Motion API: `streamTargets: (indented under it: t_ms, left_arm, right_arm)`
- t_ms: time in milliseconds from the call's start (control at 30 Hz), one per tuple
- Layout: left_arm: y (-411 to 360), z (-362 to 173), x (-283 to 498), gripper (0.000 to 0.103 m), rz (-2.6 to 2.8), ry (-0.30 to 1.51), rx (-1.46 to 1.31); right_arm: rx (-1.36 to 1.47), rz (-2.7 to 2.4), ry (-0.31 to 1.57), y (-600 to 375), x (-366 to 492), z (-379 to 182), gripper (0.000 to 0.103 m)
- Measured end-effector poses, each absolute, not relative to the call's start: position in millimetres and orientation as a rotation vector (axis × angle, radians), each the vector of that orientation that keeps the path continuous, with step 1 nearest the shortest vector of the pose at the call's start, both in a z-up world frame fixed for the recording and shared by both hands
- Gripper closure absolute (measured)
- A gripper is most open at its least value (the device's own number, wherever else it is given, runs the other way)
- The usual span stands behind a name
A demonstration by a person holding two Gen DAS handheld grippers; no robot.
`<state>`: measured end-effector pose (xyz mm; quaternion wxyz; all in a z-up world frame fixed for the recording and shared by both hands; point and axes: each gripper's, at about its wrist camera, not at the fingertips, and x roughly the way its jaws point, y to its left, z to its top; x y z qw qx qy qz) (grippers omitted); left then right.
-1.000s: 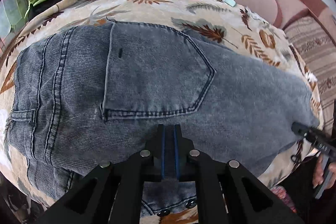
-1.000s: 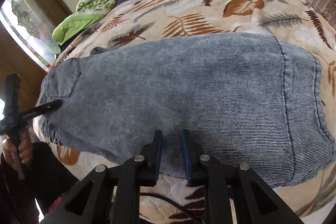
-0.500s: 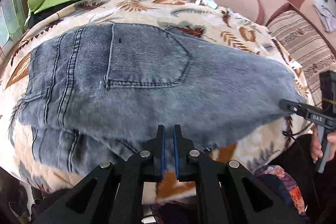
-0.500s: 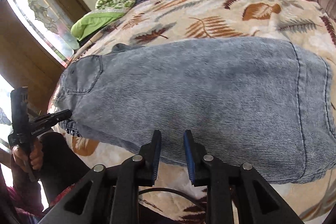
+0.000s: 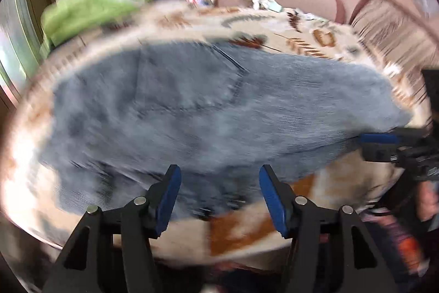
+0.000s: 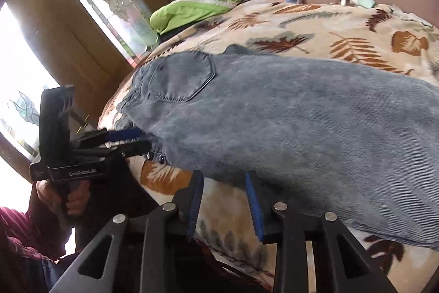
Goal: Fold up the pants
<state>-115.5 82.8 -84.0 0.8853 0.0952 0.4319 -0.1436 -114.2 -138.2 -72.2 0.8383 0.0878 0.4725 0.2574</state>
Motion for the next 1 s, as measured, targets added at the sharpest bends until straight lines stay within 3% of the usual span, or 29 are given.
streamTargets:
  t_ms: [200, 267, 300, 333, 600, 967, 1000]
  left_arm:
    - [98.3, -74.2, -119.4, 0.043, -0.259, 0.824, 0.407]
    - [105.0, -76.8, -114.4, 0.043, -0.233, 0.842, 0.426]
    - [109.8, -77.9, -110.5, 0.043, -0.215, 0.858, 0.413]
    - [115.5, -78.3, -107.2, 0.043, -0.195, 0.879, 0.382]
    - [225.1, -87.4, -76.4, 0.043, -0.157, 1.048, -0.415]
    - [232.3, -102.0, -57.2, 0.044, -0.263, 1.078, -0.758]
    - [233.8, -103.3, -57.0, 0.048, -0.261, 1.075, -0.781]
  right_arm:
    - [0.356, 0.670, 1.021, -120.7, -108.6, -80.9, 0.068]
    - [0.437, 0.710, 1.026, -113.9, -104.9, -85.3, 0.056]
    - [0.483, 0.715, 1.028, -111.8, -103.2, -88.4, 0.041]
    - [0.532, 0.715, 1.026, -108.7, -102.3, -91.2, 0.037]
    - [0.840, 0.675, 1.034, -112.3, -82.3, -121.6, 0.037]
    - [0.865, 0.709, 1.013, -121.2, -76.2, -128.8, 0.038]
    - [0.861, 0.725, 1.011, -122.7, -77.1, -129.9, 0.038]
